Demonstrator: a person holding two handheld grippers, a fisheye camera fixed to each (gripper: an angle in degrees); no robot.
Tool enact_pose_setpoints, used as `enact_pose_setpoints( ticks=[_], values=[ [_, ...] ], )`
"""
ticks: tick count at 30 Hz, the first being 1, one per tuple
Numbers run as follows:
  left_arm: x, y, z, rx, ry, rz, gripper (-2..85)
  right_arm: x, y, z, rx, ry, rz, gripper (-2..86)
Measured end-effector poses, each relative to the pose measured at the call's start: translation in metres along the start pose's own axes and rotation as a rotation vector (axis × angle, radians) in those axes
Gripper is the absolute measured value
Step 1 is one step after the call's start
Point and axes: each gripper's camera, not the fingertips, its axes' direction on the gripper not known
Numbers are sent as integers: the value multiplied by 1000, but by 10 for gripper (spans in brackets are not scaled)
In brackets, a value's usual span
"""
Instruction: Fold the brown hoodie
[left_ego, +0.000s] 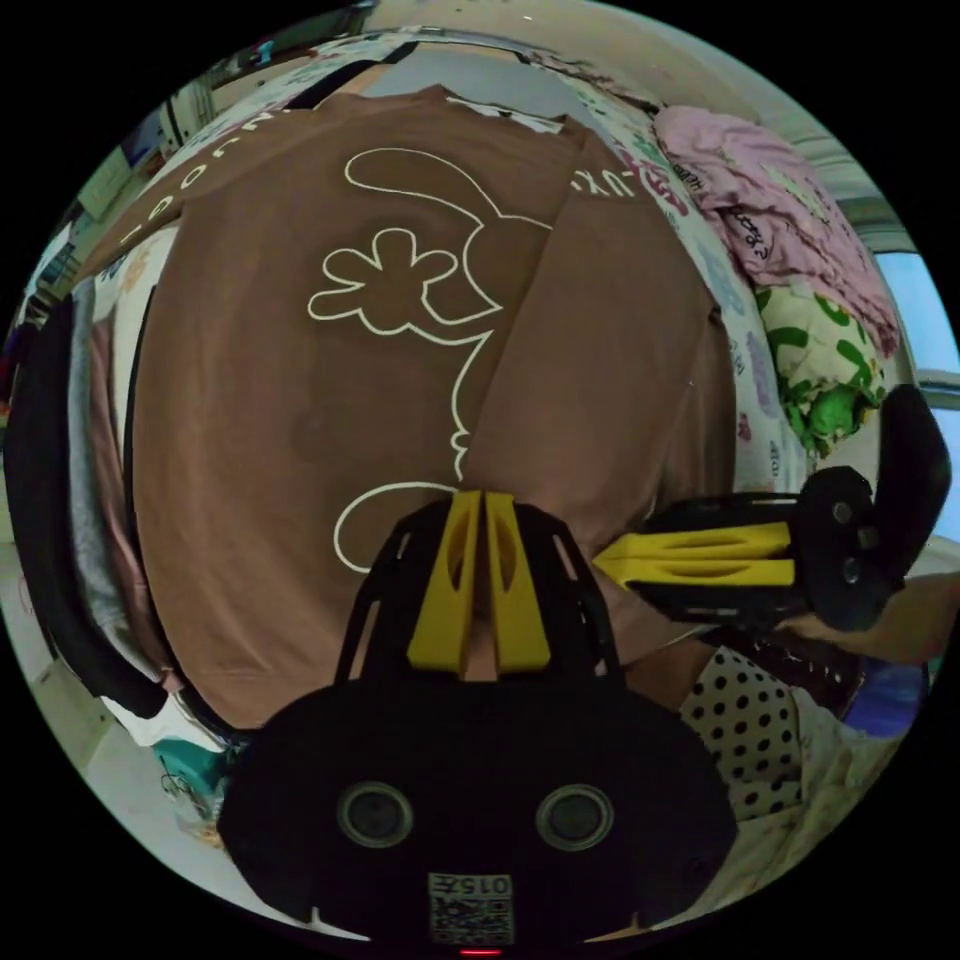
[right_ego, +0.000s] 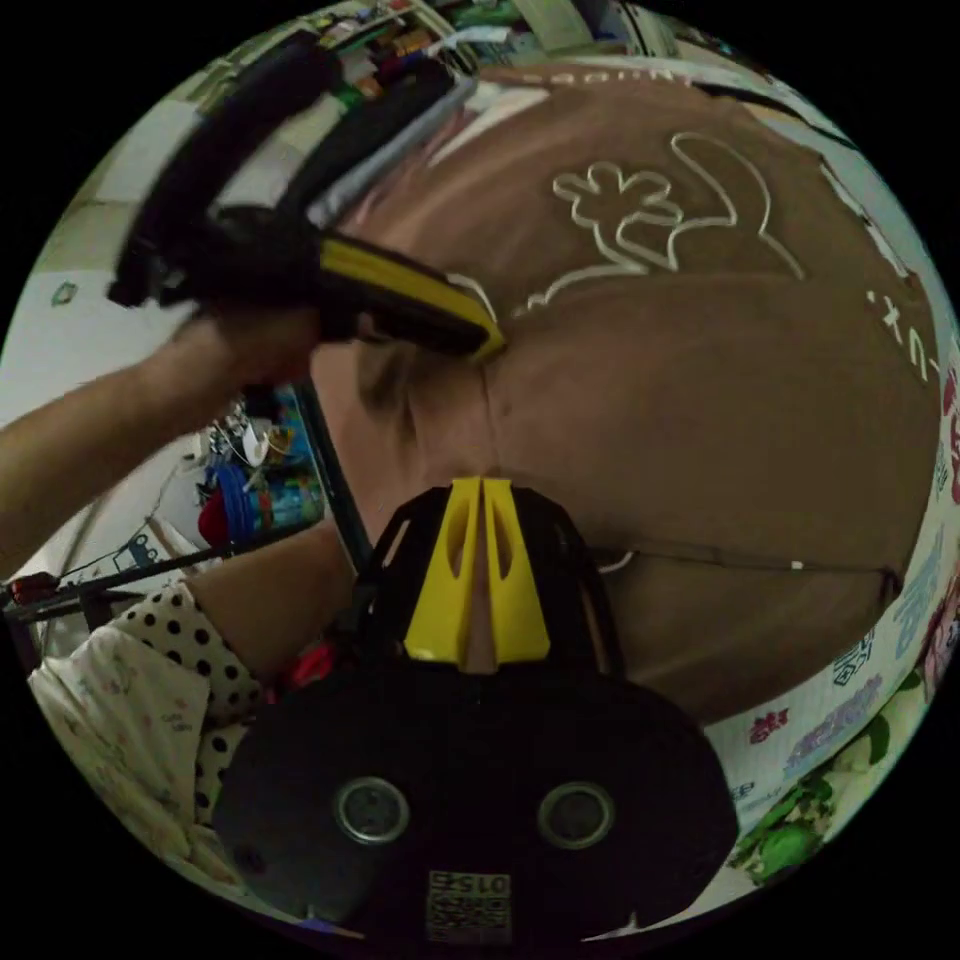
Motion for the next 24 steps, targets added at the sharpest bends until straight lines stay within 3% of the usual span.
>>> enact_pose_setpoints(
  ticks=[6, 10, 15, 24],
  values=[
    [-4, -1, 30, -22, 69, 33, 12, -5, 36, 51, -44, -5, 70, -1],
    [-45, -3, 10, 115, 195, -60, 49, 2, 41, 51, 61, 0, 150, 0],
    [-173, -21, -47, 403, 202, -354, 65, 11, 28, 100, -91, 39, 180, -1],
    [-371, -113, -52, 475, 122, -746, 107, 13, 39, 135, -231, 133, 202, -5]
  ],
)
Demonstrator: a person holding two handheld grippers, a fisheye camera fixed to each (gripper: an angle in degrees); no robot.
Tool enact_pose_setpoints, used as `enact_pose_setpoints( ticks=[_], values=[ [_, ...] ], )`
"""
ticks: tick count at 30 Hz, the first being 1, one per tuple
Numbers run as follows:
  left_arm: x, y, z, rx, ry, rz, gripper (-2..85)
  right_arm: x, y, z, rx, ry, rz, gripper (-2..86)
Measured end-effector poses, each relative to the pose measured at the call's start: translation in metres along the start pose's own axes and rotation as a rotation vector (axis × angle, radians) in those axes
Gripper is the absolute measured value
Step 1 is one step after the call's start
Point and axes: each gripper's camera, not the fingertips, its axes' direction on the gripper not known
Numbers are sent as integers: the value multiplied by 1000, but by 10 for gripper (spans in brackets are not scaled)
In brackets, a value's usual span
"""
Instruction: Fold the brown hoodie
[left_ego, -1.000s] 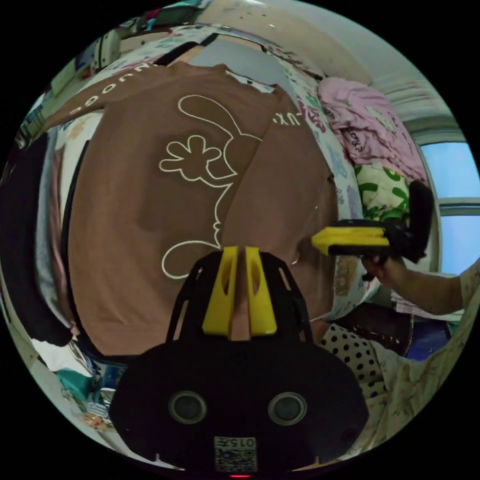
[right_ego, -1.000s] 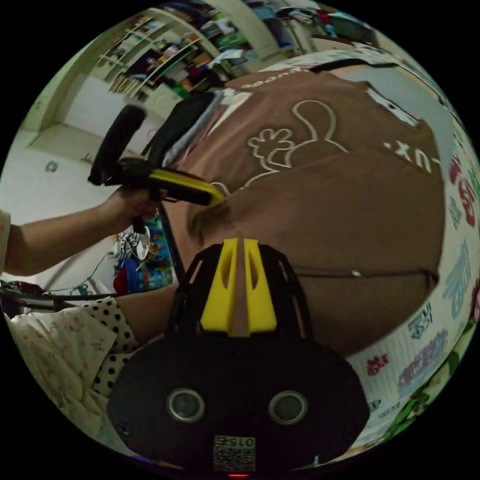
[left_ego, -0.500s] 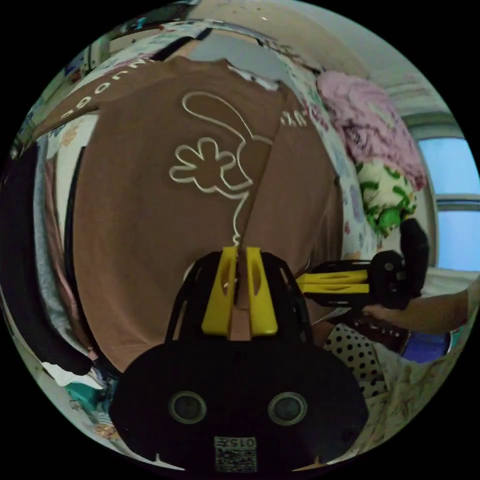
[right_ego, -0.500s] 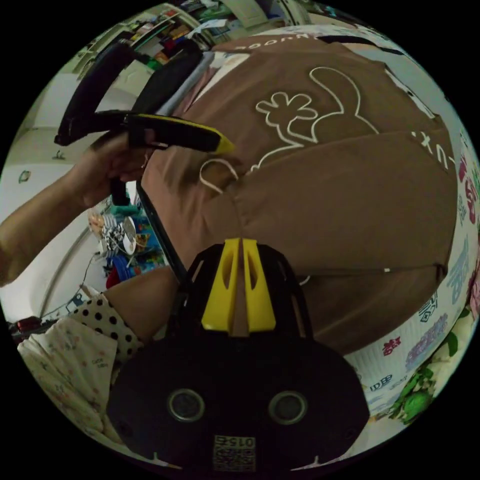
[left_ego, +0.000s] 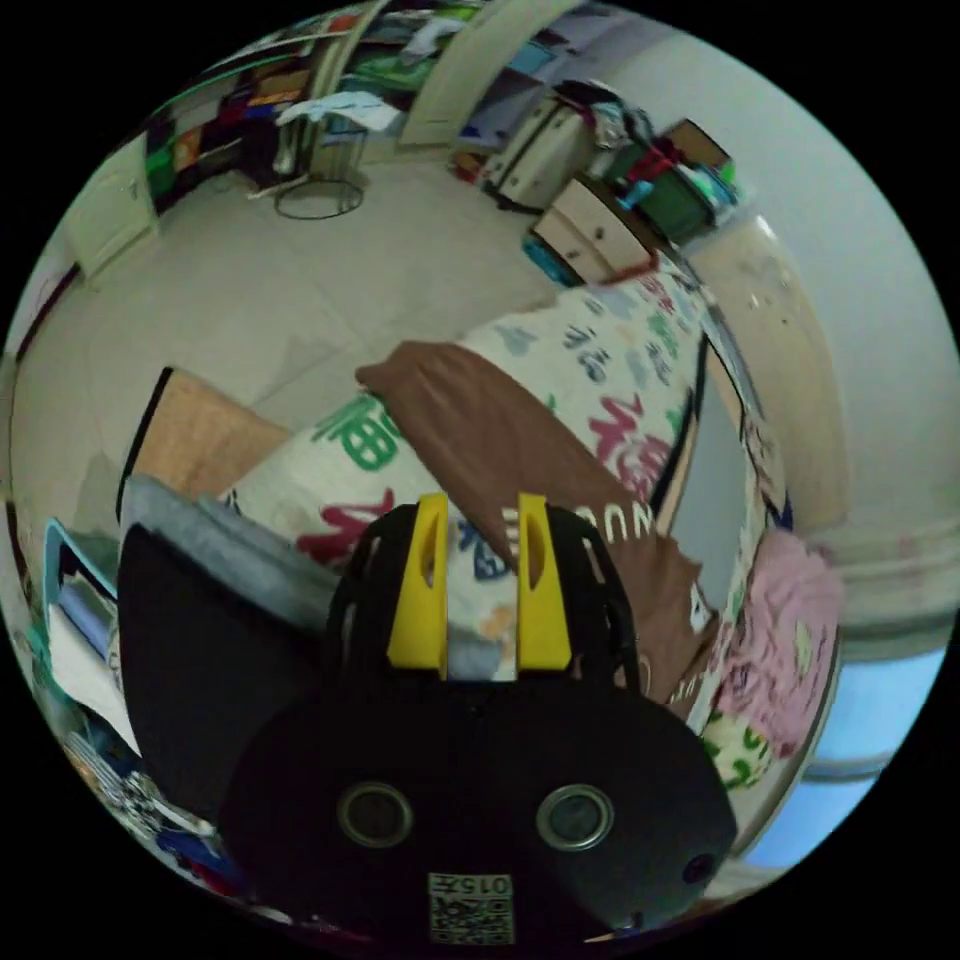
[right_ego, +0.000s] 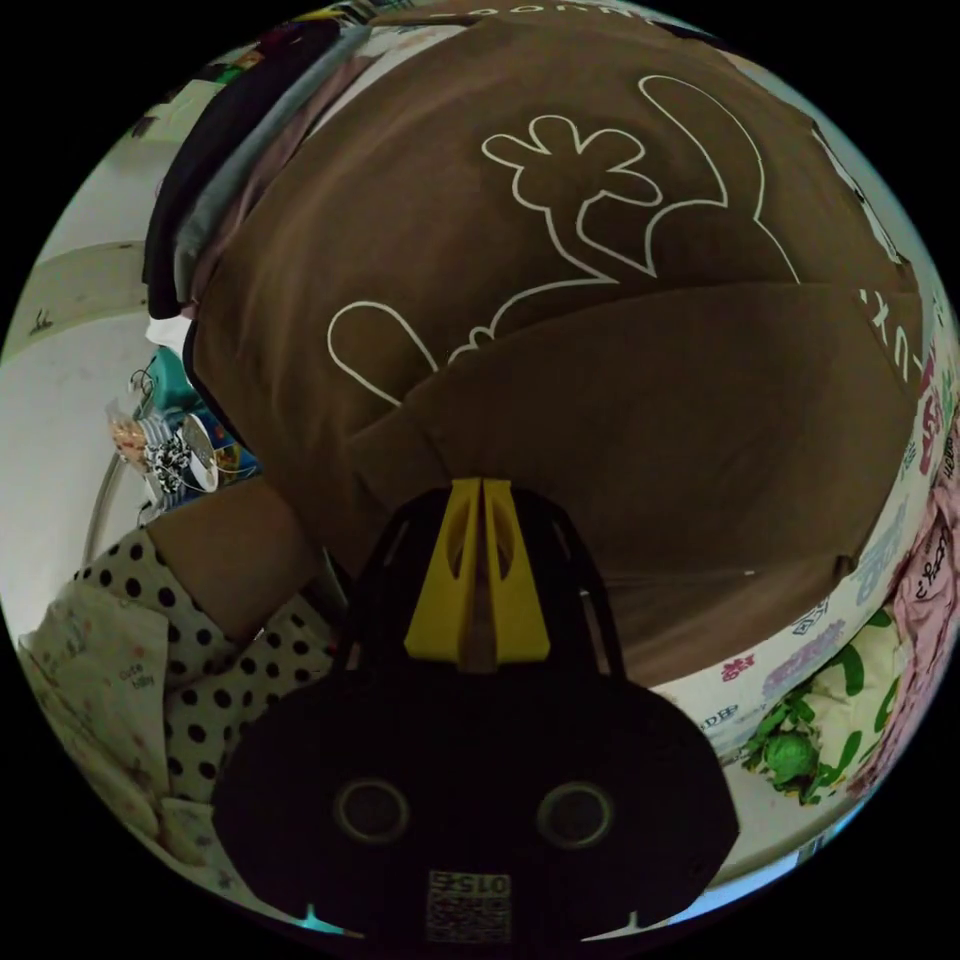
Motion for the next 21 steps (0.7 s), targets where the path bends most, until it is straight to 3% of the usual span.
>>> enact_pose_setpoints(
  ticks=[9, 13, 16, 21],
  values=[
    [-54, -32, 103, 19, -36, -305, 97, 48, 7, -11, -129, -101, 71, -5],
    [-43, -24, 114, 64, -63, -271, 64, 63, 22, -30, -127, -68, 98, -4],
    [-19, -22, 113, 94, -1, -146, 23, 83, 33, -50, -131, -74, 144, -3],
    [98, 25, 62, 236, 202, 320, 2, 138, 74, -95, 7, -256, 318, 11]
  ],
)
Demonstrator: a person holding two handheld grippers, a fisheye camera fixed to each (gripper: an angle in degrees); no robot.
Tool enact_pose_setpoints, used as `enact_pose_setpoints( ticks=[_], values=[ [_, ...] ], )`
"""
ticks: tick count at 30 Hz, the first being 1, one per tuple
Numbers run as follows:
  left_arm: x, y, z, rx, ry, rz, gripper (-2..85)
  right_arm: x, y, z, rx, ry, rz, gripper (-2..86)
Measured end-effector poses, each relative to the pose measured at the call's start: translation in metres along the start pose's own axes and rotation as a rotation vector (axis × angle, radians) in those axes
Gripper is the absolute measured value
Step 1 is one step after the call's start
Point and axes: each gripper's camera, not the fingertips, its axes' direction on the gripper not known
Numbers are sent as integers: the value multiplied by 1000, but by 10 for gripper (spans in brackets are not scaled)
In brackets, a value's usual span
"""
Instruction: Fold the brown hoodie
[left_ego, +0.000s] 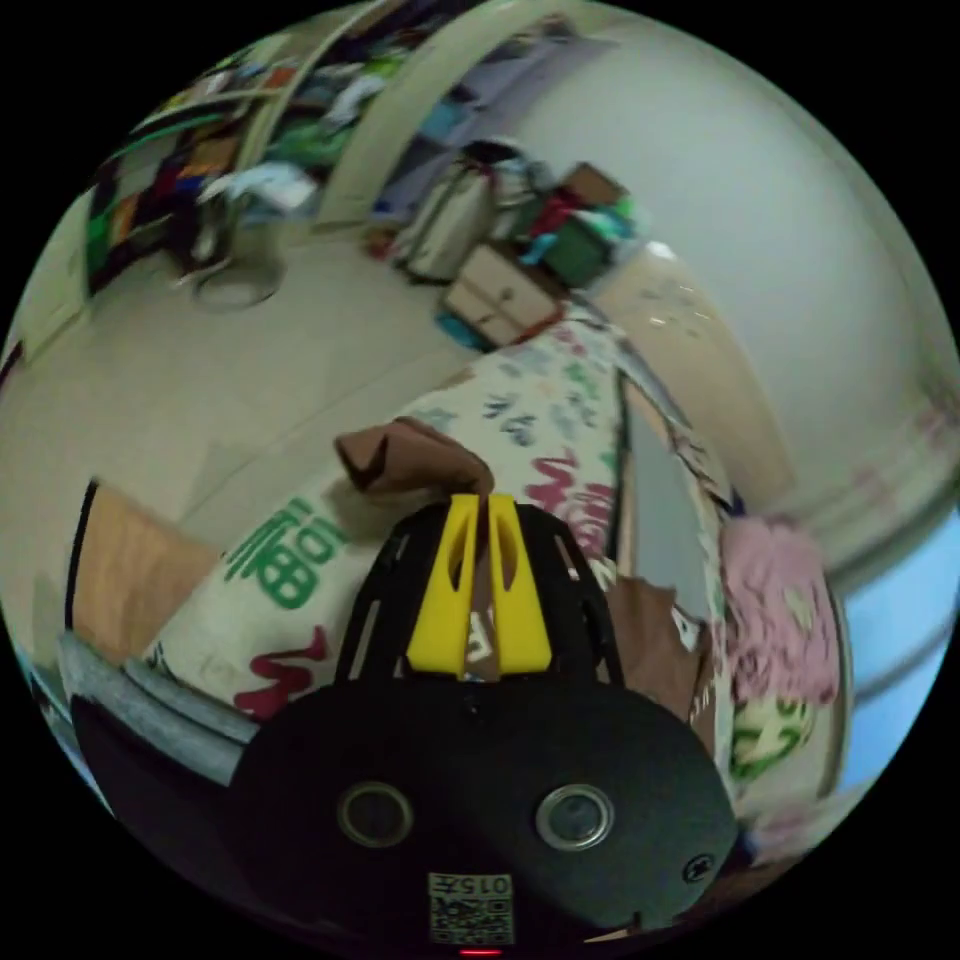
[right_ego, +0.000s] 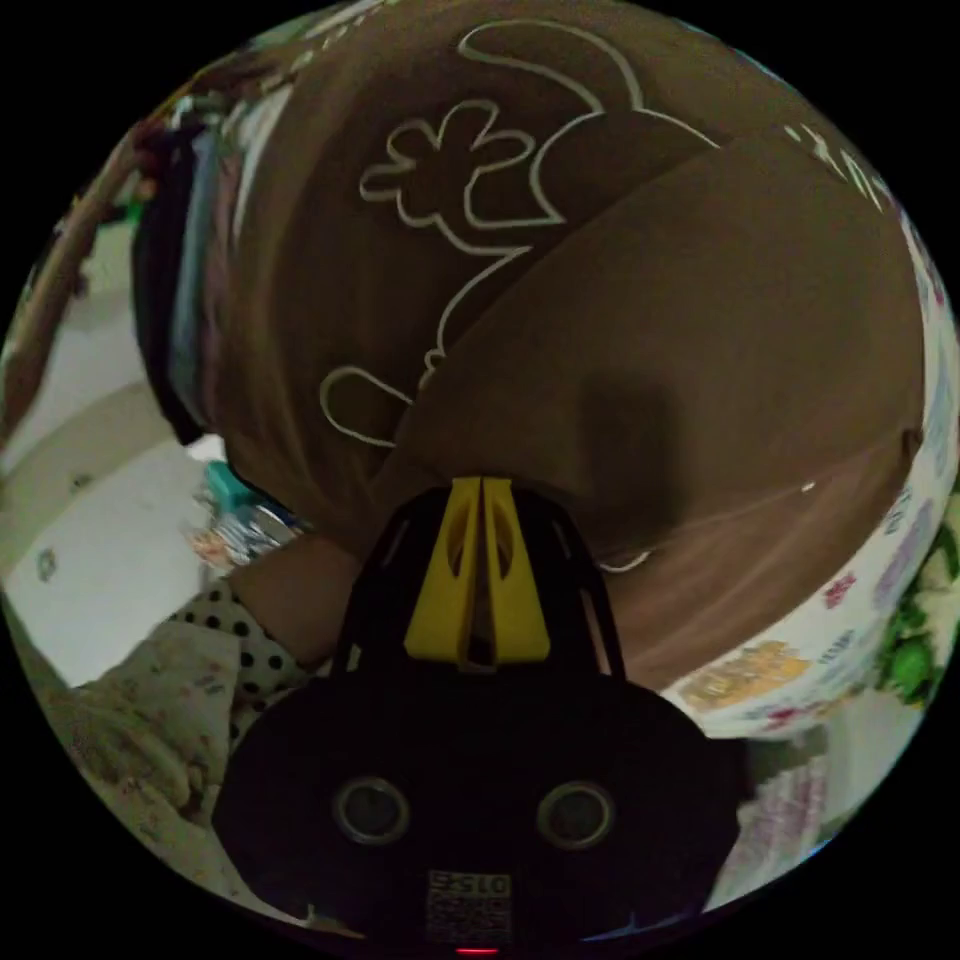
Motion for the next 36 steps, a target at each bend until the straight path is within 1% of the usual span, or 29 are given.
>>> enact_pose_setpoints(
  ticks=[1, 2, 3, 4, 5, 6, 7, 8, 9, 10, 11, 12, 14, 17, 20, 23, 25, 27, 29, 30, 33, 36],
  values=[
    [25, 5, -6, 12, 23, 93, 1, 20, 11, -25, 81, -142, 49, 20],
    [77, 21, -16, 14, 52, 291, 0, 43, 23, -52, 175, -291, 125, 43],
    [127, 44, -25, 2, 76, 468, -1, 55, 30, -67, 232, -362, 170, 54],
    [150, 59, -29, -5, 92, 545, -1, 77, 44, -94, 345, -482, 250, 70],
    [191, 91, -35, -22, 135, 688, 0, 98, 56, -119, 443, -588, 321, 90],
    [226, 125, -37, -55, 178, 804, 0, 109, 60, -129, 483, -636, 355, 101],
    [240, 142, -37, -79, 201, 848, 1, 128, 67, -146, 553, -730, 411, 116],
    [266, 176, -31, -148, 251, 923, 2, 146, 70, -159, 619, -824, 435, 124],
    [284, 208, -19, -232, 280, 985, 4, 154, 70, -164, 643, -867, 444, 130],
    [291, 224, -11, -277, 283, 1006, 5, 169, 67, -171, 663, -938, 464, 141],
    [300, 252, 7, -382, 284, 1028, 8, 183, 61, -174, 655, -984, 484, 156],
    [305, 273, 25, -497, 272, 1021, 12, 189, 58, -175, 646, -998, 493, 163],
    [308, 287, 45, -605, 248, 974, 18, 205, 45, -180, 593, -1029, 520, 170],
    [315, 284, 56, -609, 238, 968, 33, 213, 35, -203, 600, -1077, 485, 174],
    [325, 275, 68, -675, 248, 965, 67, 219, 34, -233, 595, -1071, 474, 176],
    [334, 255, 65, -655, 351, 894, 104, 227, 38, -258, 576, -1083, 483, 176],
    [338, 243, 68, -627, 371, 841, 121, 230, 39, -272, 563, -1079, 481, 177],
    [341, 236, 88, -652, 353, 788, 115, 230, 38, -287, 554, -1067, 475, 180],
    [340, 241, 105, -694, 360, 781, 84, 228, 35, -303, 537, -1055, 473, 186],
    [341, 246, 111, -730, 386, 788, 78, 227, 34, -306, 530, -1051, 478, 188],
    [340, 258, 105, -765, 429, 839, 69, 222, 27, -318, 491, -1018, 503, 187],
    [329, 266, 98, -822, 466, 833, 64, 212, 16, -324, 435, -1009, 516, 147]
  ],
)
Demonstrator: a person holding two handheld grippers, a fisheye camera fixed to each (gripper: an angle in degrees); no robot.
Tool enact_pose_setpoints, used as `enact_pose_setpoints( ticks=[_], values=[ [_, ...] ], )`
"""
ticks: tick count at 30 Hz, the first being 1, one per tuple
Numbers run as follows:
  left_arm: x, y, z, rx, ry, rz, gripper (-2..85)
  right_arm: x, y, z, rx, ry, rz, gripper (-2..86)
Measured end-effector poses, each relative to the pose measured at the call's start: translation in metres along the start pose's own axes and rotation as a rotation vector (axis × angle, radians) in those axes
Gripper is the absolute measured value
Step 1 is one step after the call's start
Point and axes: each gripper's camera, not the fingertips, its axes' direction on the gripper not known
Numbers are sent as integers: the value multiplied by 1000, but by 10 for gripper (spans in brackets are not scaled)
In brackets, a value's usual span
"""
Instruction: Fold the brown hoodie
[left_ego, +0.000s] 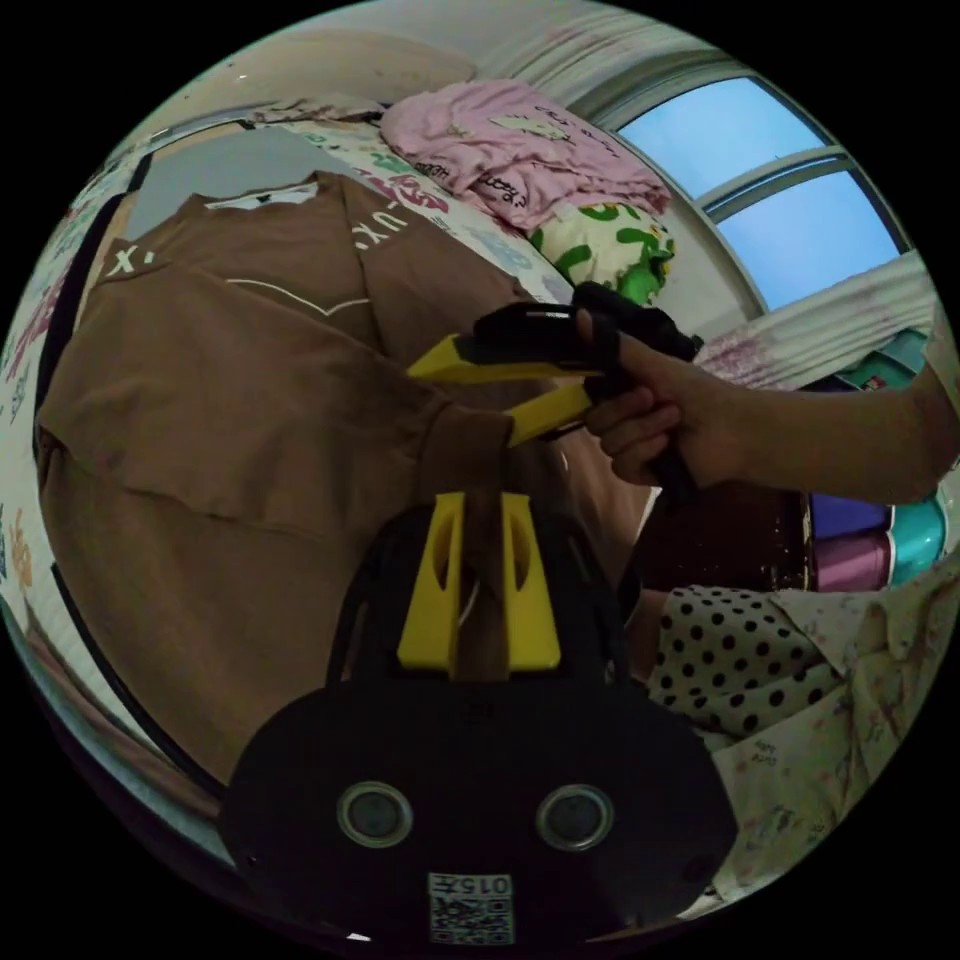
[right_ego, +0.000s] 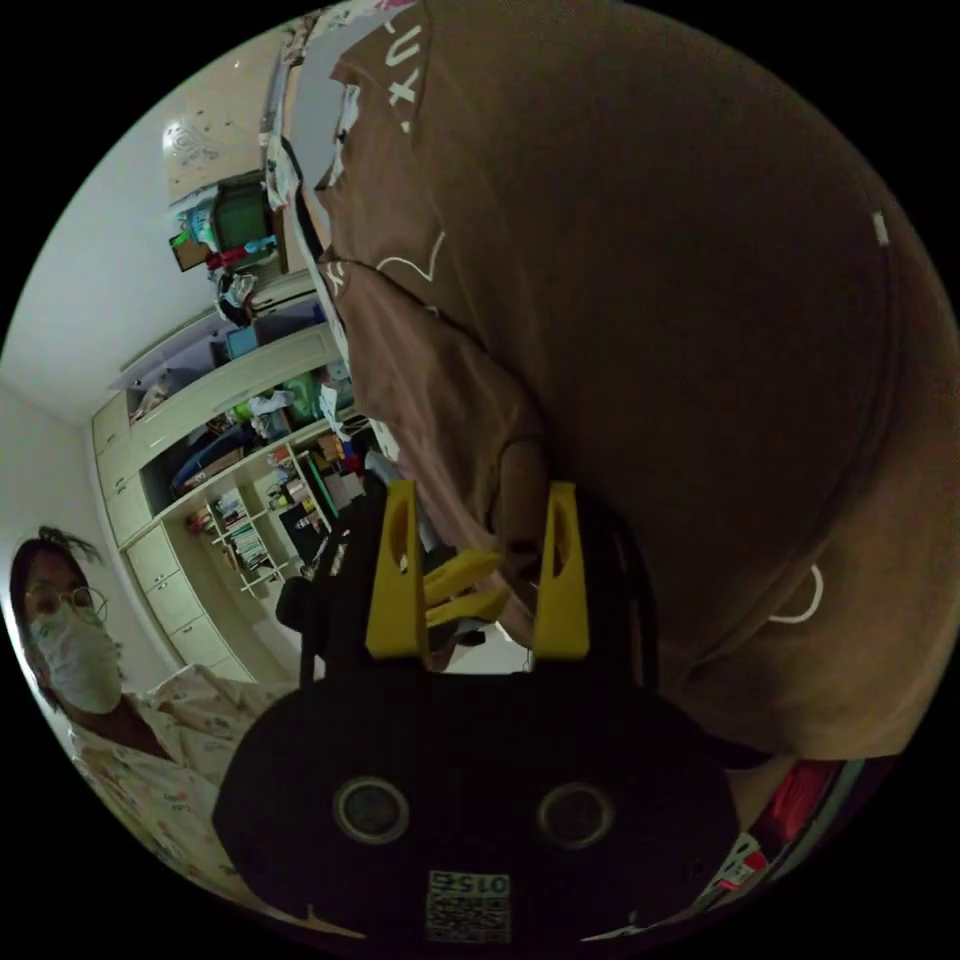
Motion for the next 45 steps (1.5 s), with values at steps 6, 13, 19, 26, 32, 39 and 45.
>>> enact_pose_setpoints(
  ticks=[6, 13, 19, 26, 32, 39, 45],
  values=[
    [-52, 18, -57, 147, -18, -231, 83, -38, 2, 0, -53, 20, -55, 22],
    [-176, 62, -128, 488, -43, -741, 117, -96, 9, -26, -19, 202, -128, 10],
    [-236, 69, -119, 535, 19, -976, 54, -121, 1, 0, -7, 217, -119, 11],
    [-238, 80, -151, 464, -173, -967, 31, -124, -17, 90, -108, 542, -119, 39],
    [-223, 90, -212, 452, -407, -878, 58, -159, -29, 90, 8, 626, -263, 69],
    [-250, 21, -253, 439, -414, -557, 109, -270, -116, 95, 352, 826, -681, 111],
    [-328, -66, -270, 391, -260, -523, 126, -330, -226, 153, 418, 841, -773, 125]
  ],
)
